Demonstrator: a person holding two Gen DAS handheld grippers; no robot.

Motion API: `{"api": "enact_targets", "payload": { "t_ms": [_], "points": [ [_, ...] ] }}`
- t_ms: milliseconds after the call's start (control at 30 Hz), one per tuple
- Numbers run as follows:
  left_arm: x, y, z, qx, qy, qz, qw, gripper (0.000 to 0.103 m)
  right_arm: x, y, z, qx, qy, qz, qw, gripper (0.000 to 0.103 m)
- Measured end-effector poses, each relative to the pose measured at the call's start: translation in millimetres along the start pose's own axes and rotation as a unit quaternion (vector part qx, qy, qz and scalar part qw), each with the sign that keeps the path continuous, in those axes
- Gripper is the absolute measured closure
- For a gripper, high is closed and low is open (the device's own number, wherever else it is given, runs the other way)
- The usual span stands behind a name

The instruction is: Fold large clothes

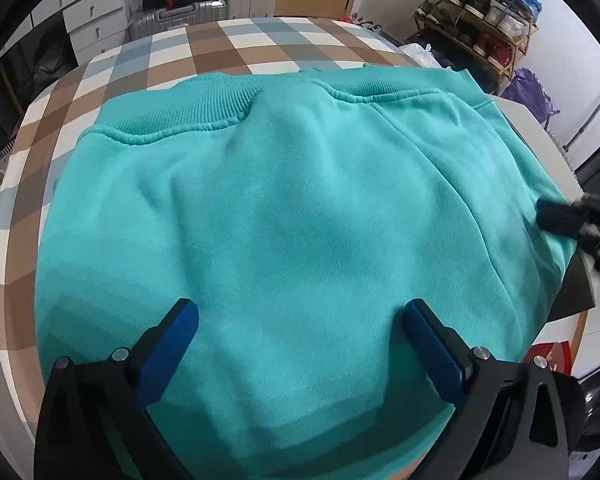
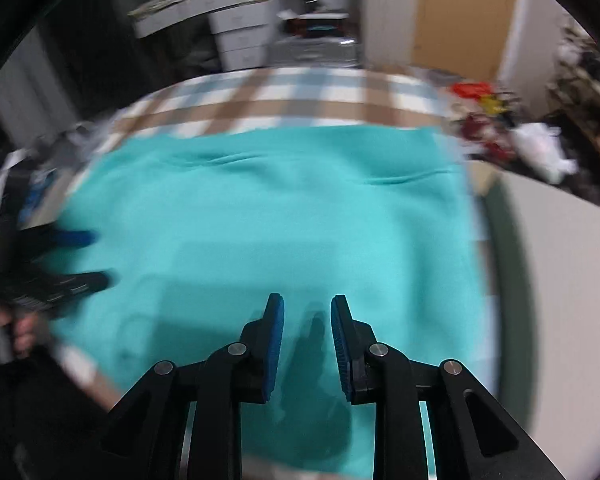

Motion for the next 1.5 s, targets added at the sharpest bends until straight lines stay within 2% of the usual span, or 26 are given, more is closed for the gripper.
{"api": "enact_targets", "payload": {
  "t_ms": [100, 167, 300, 367, 400, 433, 467, 500, 533, 567, 667, 800, 833, 867, 900, 967, 1033, 1067, 1233, 1333, 1400, 1500],
  "points": [
    [1, 0, 1, 0.000, 0.004, -0.002, 1.0000, 0.003, -17, -16, 45, -0.023, -0.058, -0.003, 0.998, 0.079],
    [2, 1, 0, 0.000, 0.001, -0.004, 1.0000, 0.003, -15, -11, 52, -0.021, -0.025, 0.033, 0.999, 0.081],
    [-1, 10, -16, -0.014, -0.015, 0.005, 0.9998, 0.004, -7, -2, 44, 0.000, -0.037, 0.084, 0.996, 0.084],
    [-4, 30, -34, -0.043, 0.008, 0.036, 0.9984, 0.004, -4, -2, 20, 0.029, -0.003, 0.107, 0.994, 0.081],
    [-6, 41, -39, -0.043, 0.018, 0.054, 0.9974, 0.004, -3, -7, 8, 0.049, 0.018, 0.106, 0.993, 0.081],
    [-9, 50, -38, -0.028, 0.021, 0.071, 0.9969, 0.004, -4, -16, 1, 0.061, 0.027, 0.096, 0.993, 0.081],
    [-11, 56, -33, -0.011, 0.015, 0.083, 0.9964, 0.004, -5, -28, 1, 0.064, 0.018, 0.075, 0.995, 0.081],
    [-16, 62, -17, 0.017, -0.008, 0.098, 0.9950, 0.004, -10, -38, 7, 0.064, -0.002, 0.055, 0.996, 0.078],
    [-20, 63, -1, 0.030, -0.030, 0.102, 0.9939, 0.003, -17, -46, 18, 0.061, -0.024, 0.038, 0.997, 0.076],
    [-22, 61, 13, 0.036, -0.042, 0.094, 0.9941, 0.001, -23, -51, 31, 0.041, -0.037, 0.023, 0.998, 0.075],
    [-18, 61, 19, 0.040, -0.033, 0.090, 0.9946, 0.001, -27, -45, 41, 0.049, -0.012, 0.049, 0.997, 0.073],
    [-12, 60, 6, 0.011, -0.041, 0.082, 0.9957, 0.001, -35, -21, 22, 0.104, 0.013, 0.102, 0.989, 0.073],
    [-9, 61, -4, -0.004, -0.029, 0.072, 0.9970, 0.001, -41, -10, 9, 0.110, 0.032, 0.125, 0.985, 0.073],
    [-4, 61, -16, -0.026, -0.008, 0.061, 0.9978, 0.001, -49, 4, -9, 0.122, 0.063, 0.163, 0.977, 0.067],
    [1, 68, -32, -0.053, 0.018, 0.056, 0.9969, 0.001, -60, 18, -22, 0.139, 0.087, 0.191, 0.968, 0.048],
    [10, 84, -50, -0.075, 0.057, 0.067, 0.9933, 0.001, -87, 50, -41, 0.160, 0.126, 0.255, 0.945, 0.022],
    [18, 97, -51, -0.068, 0.078, 0.075, 0.9917, 0.001, -111, 70, -46, 0.177, 0.145, 0.301, 0.926, 0.020],
    [22, 105, -44, -0.064, 0.076, 0.078, 0.9919, 0.001, -122, 80, -43, 0.190, 0.148, 0.325, 0.914, 0.020],
    [27, 123, 15, -0.056, -0.005, 0.069, 0.9960, 0.001, -152, 105, -12, 0.210, 0.125, 0.419, 0.875, 0.020],
    [25, 126, 37, -0.013, -0.024, 0.089, 0.9956, 0.001, -139, 102, -2, 0.215, 0.119, 0.426, 0.871, 0.020],
    [26, 126, 38, -0.012, -0.024, 0.088, 0.9957, 0.001, -130, 98, 1, 0.196, 0.114, 0.421, 0.878, 0.020],
    [25, 122, 36, -0.026, -0.034, 0.080, 0.9959, 0.001, -125, 86, 3, 0.192, 0.114, 0.444, 0.868, 0.020]
  ]
}}
Point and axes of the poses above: each gripper's, at about its wrist camera, not at the fingertips, and z roughly the way its jaws point, y to its right, x to its top, the point moved 4 cm from there along z, roughly the way its jaws point, and after that the axes turned 3 degrees about -z, right-handed, at the moved point
